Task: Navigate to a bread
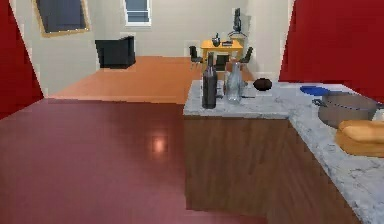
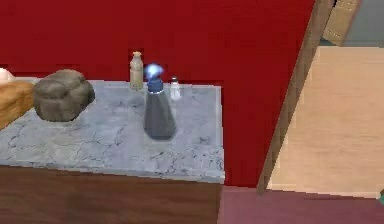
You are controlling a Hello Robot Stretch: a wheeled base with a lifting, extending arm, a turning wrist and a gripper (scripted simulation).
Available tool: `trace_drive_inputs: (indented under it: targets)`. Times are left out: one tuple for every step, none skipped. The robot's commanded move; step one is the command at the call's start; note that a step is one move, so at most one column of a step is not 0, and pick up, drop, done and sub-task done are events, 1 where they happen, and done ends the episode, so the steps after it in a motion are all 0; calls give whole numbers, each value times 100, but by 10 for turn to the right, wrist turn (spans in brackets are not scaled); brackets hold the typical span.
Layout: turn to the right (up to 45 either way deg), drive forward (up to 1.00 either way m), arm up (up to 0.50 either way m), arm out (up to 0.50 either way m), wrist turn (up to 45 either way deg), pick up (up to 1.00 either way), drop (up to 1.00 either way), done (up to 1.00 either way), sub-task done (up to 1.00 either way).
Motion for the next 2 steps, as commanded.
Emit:
trace_drive_inputs:
  targets:
    - [450,0,0,0,0,0,0,0,0]
    - [0,0,0,0,0,0,0,100,0]
